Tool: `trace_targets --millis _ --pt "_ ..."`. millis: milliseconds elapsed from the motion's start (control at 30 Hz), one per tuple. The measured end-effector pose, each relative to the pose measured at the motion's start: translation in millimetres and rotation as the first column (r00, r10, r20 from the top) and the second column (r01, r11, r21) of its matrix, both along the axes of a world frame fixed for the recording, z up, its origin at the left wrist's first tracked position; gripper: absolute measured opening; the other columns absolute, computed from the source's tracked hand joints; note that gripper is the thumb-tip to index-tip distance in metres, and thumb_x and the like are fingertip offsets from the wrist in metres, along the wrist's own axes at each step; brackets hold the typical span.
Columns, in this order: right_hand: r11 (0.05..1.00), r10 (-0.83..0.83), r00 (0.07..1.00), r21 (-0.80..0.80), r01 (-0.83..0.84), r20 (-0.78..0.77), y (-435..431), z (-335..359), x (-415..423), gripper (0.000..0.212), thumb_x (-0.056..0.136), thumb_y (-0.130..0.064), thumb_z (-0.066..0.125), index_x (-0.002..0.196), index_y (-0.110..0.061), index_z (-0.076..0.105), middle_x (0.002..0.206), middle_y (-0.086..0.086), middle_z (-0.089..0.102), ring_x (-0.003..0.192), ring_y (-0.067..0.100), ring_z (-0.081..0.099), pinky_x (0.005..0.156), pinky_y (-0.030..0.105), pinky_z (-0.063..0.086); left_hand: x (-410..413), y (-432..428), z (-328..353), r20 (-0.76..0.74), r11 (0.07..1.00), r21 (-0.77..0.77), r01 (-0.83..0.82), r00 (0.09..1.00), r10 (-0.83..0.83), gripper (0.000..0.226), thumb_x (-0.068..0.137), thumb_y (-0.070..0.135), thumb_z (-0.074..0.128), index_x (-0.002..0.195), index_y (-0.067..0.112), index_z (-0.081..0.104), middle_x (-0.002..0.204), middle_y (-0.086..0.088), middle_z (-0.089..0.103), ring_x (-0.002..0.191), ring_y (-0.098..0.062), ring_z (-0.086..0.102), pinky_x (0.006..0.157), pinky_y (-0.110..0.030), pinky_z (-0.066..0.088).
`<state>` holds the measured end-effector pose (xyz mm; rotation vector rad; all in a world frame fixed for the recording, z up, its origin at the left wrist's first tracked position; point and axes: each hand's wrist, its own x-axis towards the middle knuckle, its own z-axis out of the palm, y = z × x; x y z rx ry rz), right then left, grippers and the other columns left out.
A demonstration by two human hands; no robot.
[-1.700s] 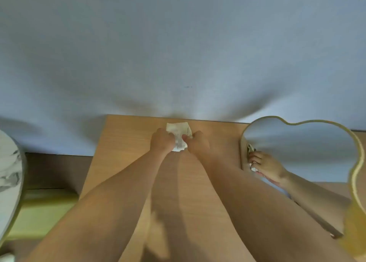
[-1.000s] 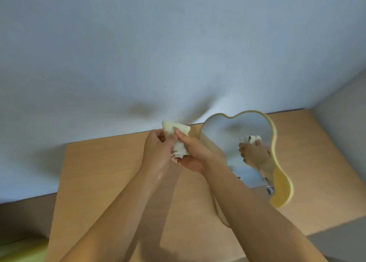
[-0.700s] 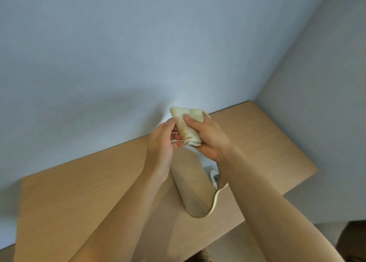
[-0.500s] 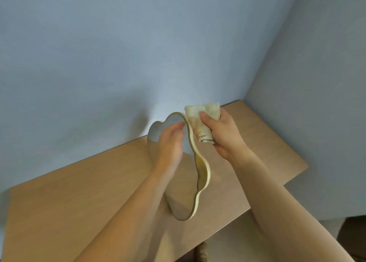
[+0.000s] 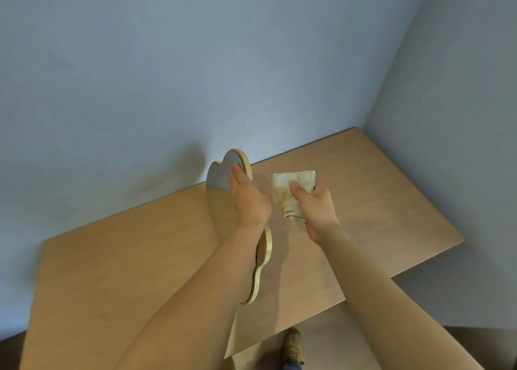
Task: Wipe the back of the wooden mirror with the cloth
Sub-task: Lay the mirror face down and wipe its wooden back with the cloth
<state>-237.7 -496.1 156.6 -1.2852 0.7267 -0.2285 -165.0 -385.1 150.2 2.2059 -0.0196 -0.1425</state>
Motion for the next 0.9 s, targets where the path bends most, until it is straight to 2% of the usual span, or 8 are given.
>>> trace_targets --millis 133,267,333,500,567,667,733,900 --pt "0.999 0.04 0.999 0.033 -0.041 0.006 13.4 -3.6 4.3 0.019 0.099 -0.019 0.066 0.117 -0.017 0.06 0.109 0.007 0.076 0.091 0.018 0.078 0.07 0.032 0.064 0.0 6.9 4.4 -0.023 1.0 -0.017 0.005 1.0 -0.005 0.077 0.101 -0.006 0.041 0.167 0.005 0.004 0.174 -0.02 0.023 0.16 -0.035 0.026 0.126 -0.045 0.032" --pt "0.996 0.086 0.996 0.007 -0.086 0.008 34.1 -1.9 9.5 0.02 0.099 -0.021 0.066 0.118 -0.018 0.06 0.109 0.006 0.075 0.095 0.019 0.077 0.071 0.033 0.065 5.9 34.4 11.5 0.005 0.998 -0.042 -0.056 0.998 0.056 0.078 0.101 -0.003 0.04 0.169 0.013 0.005 0.163 -0.019 0.045 0.139 -0.034 0.055 0.108 -0.034 0.049" --pt "0.994 0.111 0.994 -0.021 -0.111 0.015 49.0 -1.5 10.9 0.014 0.099 -0.023 0.066 0.111 -0.022 0.06 0.107 0.004 0.075 0.093 0.017 0.076 0.07 0.032 0.065 8.9 56.9 15.0 0.003 0.991 -0.113 -0.069 0.998 0.07 0.08 0.099 -0.004 0.037 0.169 0.022 0.009 0.153 -0.017 0.056 0.121 -0.033 0.065 0.099 -0.038 0.056" --pt "0.979 0.2 0.98 -0.046 -0.2 0.007 101.3 -2.5 13.8 0.012 0.099 -0.022 0.065 0.109 -0.022 0.059 0.109 0.006 0.073 0.097 0.021 0.074 0.082 0.044 0.064 9.5 126.6 17.4 -0.053 0.916 -0.356 -0.184 0.983 0.176 0.064 0.094 -0.001 0.039 0.151 0.028 0.046 0.113 0.001 0.073 0.077 -0.001 0.07 0.06 -0.017 0.053" --pt "0.969 0.242 0.97 -0.05 -0.242 -0.003 125.6 -3.4 13.3 0.013 0.099 -0.021 0.063 0.111 -0.02 0.058 0.11 0.006 0.072 0.099 0.022 0.073 0.083 0.044 0.063 9.7 154.9 14.4 -0.099 0.877 -0.417 -0.238 0.971 0.217 0.054 0.096 0.004 0.044 0.142 0.029 0.055 0.106 0.006 0.073 0.075 0.006 0.07 0.06 -0.018 0.054" --pt "0.943 0.314 0.949 -0.102 -0.316 -0.034 163.8 -6.9 8.8 0.015 0.1 -0.022 0.062 0.115 -0.019 0.057 0.105 0.001 0.072 0.087 0.006 0.073 0.062 0.018 0.058 9.1 195.5 5.8 -0.173 0.816 -0.49 -0.308 0.951 0.255 0.039 0.096 0.009 0.05 0.124 0.033 0.063 0.093 0.02 0.076 0.077 0.002 0.072 0.061 -0.021 0.056" --pt "0.921 0.35 0.935 -0.158 -0.355 -0.061 190.9 -10.8 6.1 0.014 0.101 -0.024 0.061 0.113 -0.019 0.056 0.098 -0.006 0.07 0.075 -0.009 0.067 0.051 0.006 0.047 8.3 220.5 -0.9 -0.227 0.776 -0.518 -0.359 0.933 0.28 0.032 0.097 0.012 0.054 0.121 0.03 0.065 0.093 0.016 0.076 0.083 -0.006 0.073 0.061 -0.022 0.057" --pt "0.883 0.41 0.91 -0.222 -0.413 -0.059 263.3 -25.9 1.1 0.017 0.102 -0.018 0.06 0.114 -0.022 0.05 0.097 -0.015 0.064 0.08 -0.017 0.061 0.068 0.009 0.046 8.9 270.4 -25.4 -0.328 0.679 -0.581 -0.449 0.893 0.309 0.017 0.108 0.023 0.053 0.113 0.032 0.066 0.106 0.008 0.075 0.086 -0.003 0.076 0.066 -0.019 0.059"
